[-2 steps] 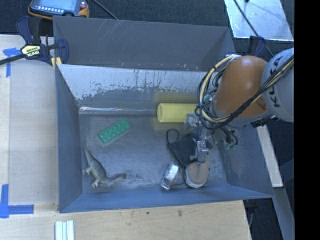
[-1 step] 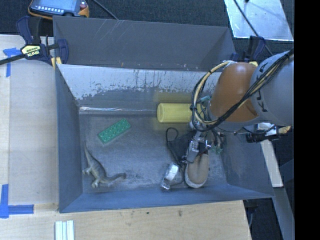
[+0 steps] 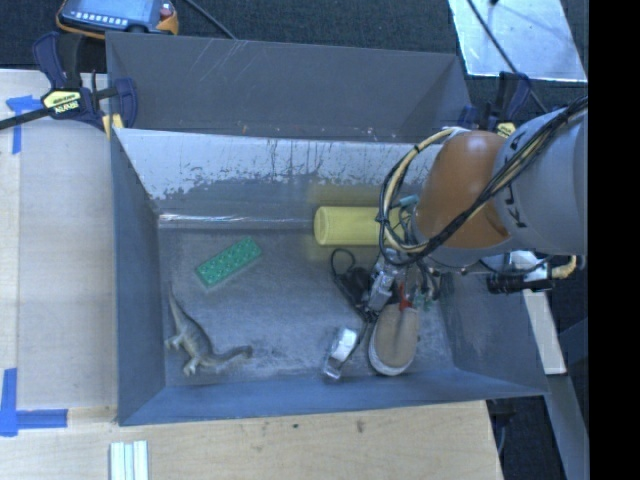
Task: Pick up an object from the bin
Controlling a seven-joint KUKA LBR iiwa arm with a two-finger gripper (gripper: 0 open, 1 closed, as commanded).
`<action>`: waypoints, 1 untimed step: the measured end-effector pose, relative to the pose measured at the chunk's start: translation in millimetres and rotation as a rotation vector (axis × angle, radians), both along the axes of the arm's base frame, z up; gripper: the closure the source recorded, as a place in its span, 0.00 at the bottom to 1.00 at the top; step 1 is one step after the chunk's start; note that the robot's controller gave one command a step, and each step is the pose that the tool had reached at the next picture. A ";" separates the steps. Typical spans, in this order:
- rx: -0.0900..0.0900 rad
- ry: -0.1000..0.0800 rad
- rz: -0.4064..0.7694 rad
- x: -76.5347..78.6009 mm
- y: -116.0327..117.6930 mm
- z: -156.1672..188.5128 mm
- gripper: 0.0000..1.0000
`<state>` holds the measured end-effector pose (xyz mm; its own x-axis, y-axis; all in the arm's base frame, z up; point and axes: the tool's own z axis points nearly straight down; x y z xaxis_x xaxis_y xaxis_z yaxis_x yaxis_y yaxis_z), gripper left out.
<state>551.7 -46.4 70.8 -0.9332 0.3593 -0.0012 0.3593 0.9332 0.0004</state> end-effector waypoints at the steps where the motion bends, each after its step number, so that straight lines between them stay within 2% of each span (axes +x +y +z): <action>1: 0.000 0.000 0.000 0.0 0.0 0.0 1.00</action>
Offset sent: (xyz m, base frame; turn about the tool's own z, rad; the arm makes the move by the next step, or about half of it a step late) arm 0.0000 -0.0001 0.0378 0.0000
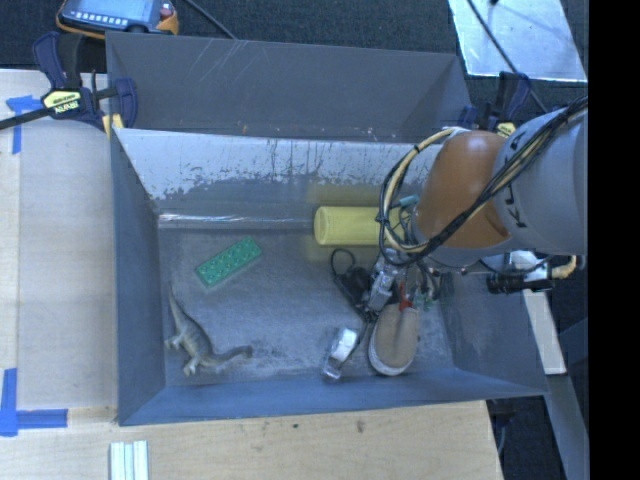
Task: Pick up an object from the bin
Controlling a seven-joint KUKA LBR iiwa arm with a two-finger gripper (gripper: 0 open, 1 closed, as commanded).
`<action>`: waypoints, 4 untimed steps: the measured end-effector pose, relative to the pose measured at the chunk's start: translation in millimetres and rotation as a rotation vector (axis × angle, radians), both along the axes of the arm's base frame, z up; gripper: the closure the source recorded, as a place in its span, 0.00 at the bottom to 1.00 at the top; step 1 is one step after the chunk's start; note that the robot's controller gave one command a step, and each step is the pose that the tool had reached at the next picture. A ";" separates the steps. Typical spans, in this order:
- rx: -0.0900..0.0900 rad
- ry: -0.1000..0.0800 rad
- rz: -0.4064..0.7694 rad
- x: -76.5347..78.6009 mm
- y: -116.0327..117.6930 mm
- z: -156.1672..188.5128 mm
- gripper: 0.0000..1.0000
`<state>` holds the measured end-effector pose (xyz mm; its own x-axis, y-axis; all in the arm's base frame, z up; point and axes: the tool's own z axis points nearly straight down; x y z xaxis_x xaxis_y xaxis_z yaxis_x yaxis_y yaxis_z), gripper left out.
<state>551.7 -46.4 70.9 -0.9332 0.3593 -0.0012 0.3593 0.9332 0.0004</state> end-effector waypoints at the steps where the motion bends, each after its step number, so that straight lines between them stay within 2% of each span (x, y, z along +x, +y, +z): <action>1: 0.000 0.000 0.000 -0.5 0.0 2.5 1.00; 4: 0.000 0.000 0.003 -0.3 -0.3 26.3 1.00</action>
Offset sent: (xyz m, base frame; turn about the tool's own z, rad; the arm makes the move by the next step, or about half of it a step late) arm 0.0001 -0.0001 0.0217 0.0000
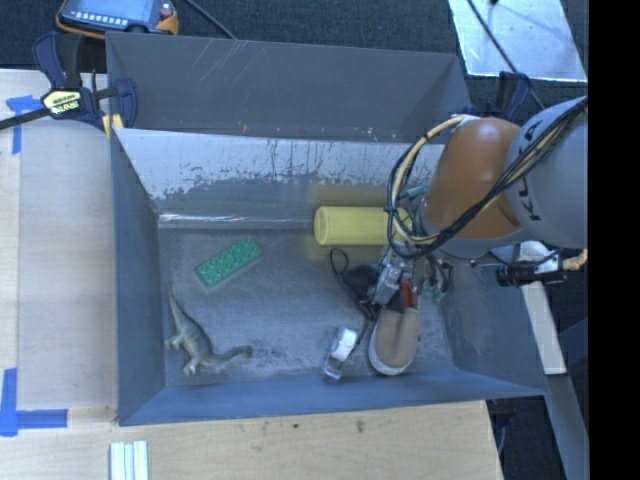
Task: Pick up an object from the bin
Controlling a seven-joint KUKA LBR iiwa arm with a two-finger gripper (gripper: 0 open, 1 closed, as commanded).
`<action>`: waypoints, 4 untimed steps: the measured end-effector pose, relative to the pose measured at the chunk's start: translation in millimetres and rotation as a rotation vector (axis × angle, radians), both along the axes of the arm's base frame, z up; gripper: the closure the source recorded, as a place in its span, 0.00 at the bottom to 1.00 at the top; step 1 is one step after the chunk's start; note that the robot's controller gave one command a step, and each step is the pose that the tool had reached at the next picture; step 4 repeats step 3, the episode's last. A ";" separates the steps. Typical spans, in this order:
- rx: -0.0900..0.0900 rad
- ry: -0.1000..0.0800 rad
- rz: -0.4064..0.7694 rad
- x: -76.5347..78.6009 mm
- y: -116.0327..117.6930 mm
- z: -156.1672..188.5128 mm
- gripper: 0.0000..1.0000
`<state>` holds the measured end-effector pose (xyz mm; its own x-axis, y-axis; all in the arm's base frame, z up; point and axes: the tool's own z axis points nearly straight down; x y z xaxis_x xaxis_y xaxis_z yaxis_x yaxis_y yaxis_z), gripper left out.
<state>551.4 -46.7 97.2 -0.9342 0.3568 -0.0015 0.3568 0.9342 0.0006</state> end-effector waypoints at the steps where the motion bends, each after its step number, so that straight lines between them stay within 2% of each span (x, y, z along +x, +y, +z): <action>1: 0.000 -0.001 0.000 0.1 0.0 9.3 1.00; 3: 0.000 0.000 0.001 0.1 -0.3 34.9 1.00; 4: 0.000 0.000 0.001 0.1 -0.3 34.9 1.00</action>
Offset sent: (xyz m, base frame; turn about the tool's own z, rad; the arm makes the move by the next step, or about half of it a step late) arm 0.0001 -0.0001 0.0620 0.0000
